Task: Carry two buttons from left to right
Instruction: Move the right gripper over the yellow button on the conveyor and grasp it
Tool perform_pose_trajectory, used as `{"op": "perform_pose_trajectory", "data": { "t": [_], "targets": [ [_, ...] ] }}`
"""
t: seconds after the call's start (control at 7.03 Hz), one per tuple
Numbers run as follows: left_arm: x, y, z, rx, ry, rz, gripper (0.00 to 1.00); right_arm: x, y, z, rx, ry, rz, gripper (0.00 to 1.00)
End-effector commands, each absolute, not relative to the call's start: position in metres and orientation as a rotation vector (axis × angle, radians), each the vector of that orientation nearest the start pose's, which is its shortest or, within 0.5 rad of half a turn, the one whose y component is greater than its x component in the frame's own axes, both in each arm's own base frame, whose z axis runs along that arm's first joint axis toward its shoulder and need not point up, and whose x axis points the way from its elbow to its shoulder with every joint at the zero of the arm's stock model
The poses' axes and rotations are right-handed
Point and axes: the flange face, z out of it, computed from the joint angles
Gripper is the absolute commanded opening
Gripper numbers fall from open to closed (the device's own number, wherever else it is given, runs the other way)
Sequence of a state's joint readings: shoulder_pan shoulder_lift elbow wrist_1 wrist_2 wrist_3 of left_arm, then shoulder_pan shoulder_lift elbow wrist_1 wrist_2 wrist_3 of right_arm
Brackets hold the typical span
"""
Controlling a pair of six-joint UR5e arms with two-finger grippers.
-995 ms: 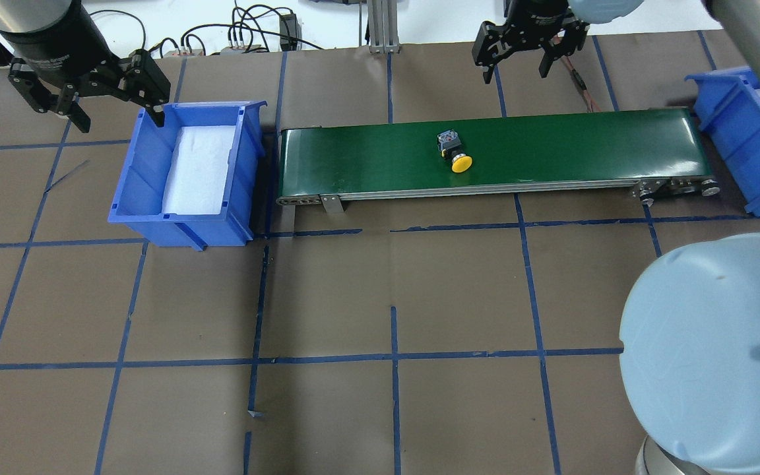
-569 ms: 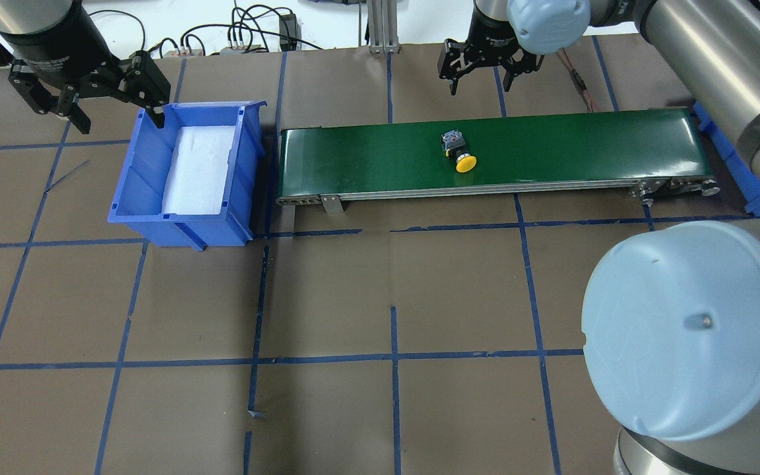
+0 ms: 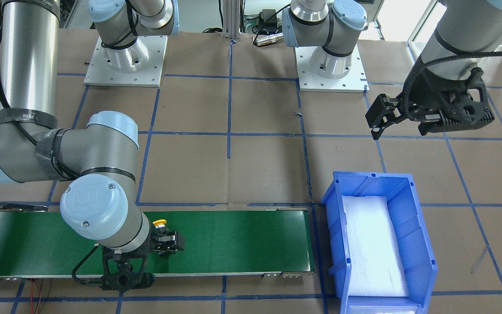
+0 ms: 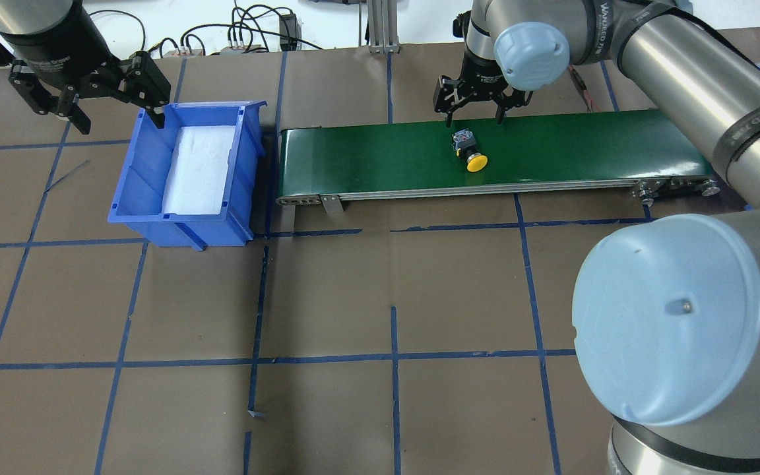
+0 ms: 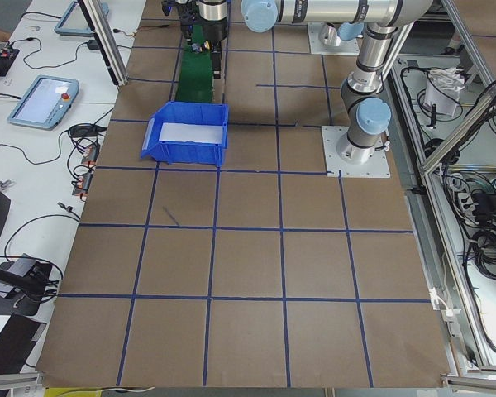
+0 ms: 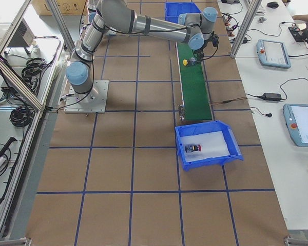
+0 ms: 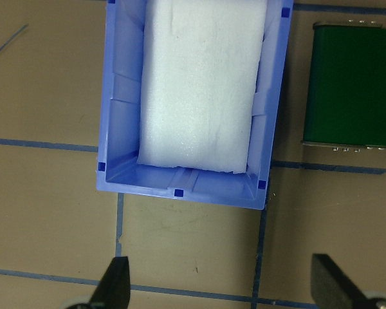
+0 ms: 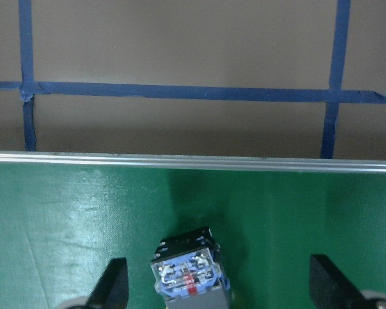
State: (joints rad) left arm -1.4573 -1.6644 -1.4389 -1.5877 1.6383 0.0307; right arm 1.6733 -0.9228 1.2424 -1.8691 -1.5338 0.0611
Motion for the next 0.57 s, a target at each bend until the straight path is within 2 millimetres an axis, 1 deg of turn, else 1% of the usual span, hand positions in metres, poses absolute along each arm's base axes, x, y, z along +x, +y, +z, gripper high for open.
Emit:
{"op": "perform_pose_trajectory", "data": {
  "t": [0.0, 0.14, 0.28, 0.43],
  "targets": [
    [-0.0654, -0.5442, 0.5027, -0.128, 3.07, -0.023, 1.0, 0.2084, -0.7072, 0.2695, -0.078, 3.106, 0.052, 0.84],
    [-0.0654, -0.5437, 0.5035, -0.128, 3.07, -0.025, 1.0, 0.2052, -0.7085, 0.2702, -0.085, 3.105, 0.049, 0.68],
    [-0.0656, -0.5437, 0.5035, -0.131, 3.071, -0.026, 1.0, 0.204, -0.709, 0.2691, -0.087, 3.107, 0.051, 0.4],
    [-0.0656, -0.5436, 0.5028, -0.131, 3.072, -0.023, 1.0, 0.2028, -0.7089, 0.2684, -0.087, 3.107, 0.053, 0.24]
  ]
}}
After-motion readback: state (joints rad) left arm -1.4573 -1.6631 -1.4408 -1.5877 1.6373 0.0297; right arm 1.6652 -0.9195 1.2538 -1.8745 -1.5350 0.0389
